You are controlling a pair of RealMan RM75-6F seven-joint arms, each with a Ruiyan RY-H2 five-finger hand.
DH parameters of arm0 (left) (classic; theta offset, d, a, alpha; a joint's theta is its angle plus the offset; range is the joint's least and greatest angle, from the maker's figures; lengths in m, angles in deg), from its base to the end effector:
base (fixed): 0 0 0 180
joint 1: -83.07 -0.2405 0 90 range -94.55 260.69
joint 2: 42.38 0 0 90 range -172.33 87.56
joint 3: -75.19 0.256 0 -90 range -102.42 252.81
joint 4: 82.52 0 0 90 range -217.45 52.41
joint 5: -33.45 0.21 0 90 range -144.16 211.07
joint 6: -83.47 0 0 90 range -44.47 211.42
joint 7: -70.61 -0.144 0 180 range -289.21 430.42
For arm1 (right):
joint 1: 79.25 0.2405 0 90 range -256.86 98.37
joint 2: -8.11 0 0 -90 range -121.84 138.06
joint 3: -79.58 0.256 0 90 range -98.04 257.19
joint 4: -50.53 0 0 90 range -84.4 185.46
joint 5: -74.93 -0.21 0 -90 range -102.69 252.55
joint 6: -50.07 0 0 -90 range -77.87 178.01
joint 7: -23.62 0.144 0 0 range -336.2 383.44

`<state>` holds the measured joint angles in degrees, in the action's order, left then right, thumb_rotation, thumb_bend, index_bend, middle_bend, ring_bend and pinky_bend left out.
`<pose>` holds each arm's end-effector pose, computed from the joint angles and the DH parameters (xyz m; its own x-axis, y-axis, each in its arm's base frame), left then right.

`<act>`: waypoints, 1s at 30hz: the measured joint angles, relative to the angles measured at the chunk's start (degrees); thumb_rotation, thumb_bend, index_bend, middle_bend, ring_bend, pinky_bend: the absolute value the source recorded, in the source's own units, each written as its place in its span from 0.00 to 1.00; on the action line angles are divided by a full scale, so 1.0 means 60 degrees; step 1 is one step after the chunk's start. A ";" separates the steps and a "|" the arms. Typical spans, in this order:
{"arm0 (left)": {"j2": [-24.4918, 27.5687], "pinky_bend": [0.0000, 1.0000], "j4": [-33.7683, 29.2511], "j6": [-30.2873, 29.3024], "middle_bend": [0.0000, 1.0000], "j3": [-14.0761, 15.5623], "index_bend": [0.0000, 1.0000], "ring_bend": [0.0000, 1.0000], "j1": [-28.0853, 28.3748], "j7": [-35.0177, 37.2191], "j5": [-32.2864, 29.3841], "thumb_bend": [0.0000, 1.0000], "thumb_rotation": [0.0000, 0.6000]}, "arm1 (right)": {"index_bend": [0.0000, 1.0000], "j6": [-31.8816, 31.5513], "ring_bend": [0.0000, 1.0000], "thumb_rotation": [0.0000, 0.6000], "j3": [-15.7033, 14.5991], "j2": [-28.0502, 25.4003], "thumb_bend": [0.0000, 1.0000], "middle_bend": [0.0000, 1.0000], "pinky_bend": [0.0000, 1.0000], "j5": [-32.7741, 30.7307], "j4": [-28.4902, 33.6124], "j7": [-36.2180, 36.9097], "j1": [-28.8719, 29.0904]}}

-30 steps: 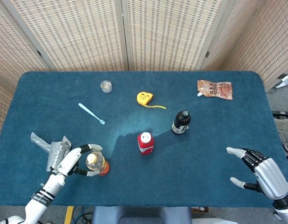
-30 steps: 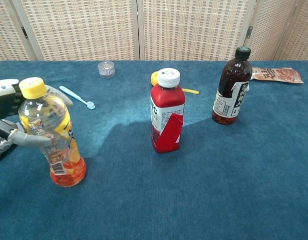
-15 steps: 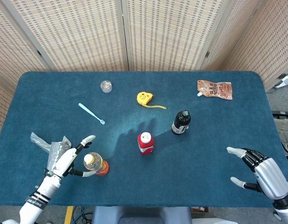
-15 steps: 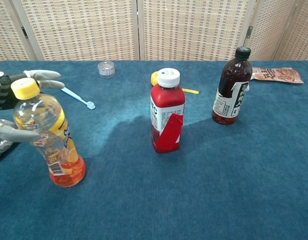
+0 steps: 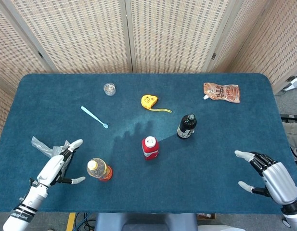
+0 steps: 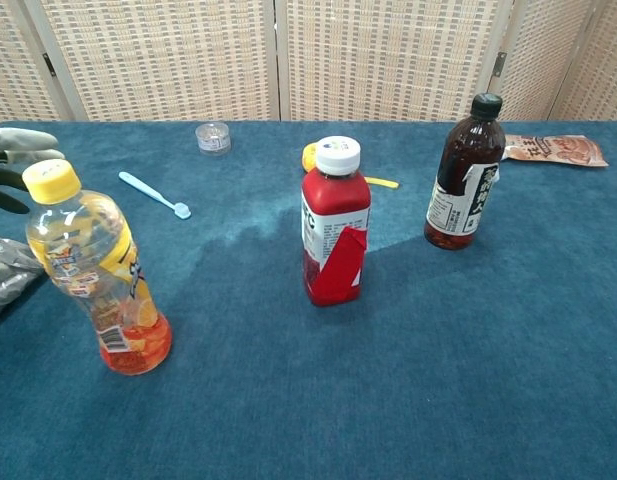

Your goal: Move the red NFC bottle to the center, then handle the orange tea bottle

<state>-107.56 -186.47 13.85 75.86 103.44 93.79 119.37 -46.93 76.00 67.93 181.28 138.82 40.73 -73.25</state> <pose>-0.2274 0.2249 0.0929 -0.1271 0.3671 0.9215 0.9722 -0.1382 0.1891 -0.2783 -0.1547 0.1775 0.2355 -0.0063 0.9718 -0.8986 -0.3823 0.2153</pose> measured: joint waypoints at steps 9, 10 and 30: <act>0.0273 0.15 0.0459 -0.0730 0.02 -0.0043 0.00 0.10 -0.0484 -0.0814 -0.0126 0.08 1.00 | 0.23 0.0273 0.28 1.00 0.0117 0.0073 0.05 0.31 0.42 -0.0383 0.0029 -0.0330 0.0020; 0.0296 0.15 0.0501 -0.0798 0.02 -0.0041 0.00 0.10 -0.0533 -0.0970 -0.0136 0.08 1.00 | 0.23 0.0307 0.28 1.00 0.0139 0.0078 0.05 0.31 0.42 -0.0455 0.0039 -0.0396 0.0016; 0.0546 0.15 0.1596 -0.3053 0.06 -0.0100 0.14 0.09 -0.1794 -0.3126 0.0593 0.08 1.00 | 0.23 0.2177 0.28 1.00 0.0491 -0.0570 0.06 0.31 0.42 -0.2748 0.1092 -0.1825 0.0041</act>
<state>-104.28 -176.89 -4.47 75.26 92.68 75.03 122.93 -33.87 78.95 64.51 164.80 145.38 29.78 -73.01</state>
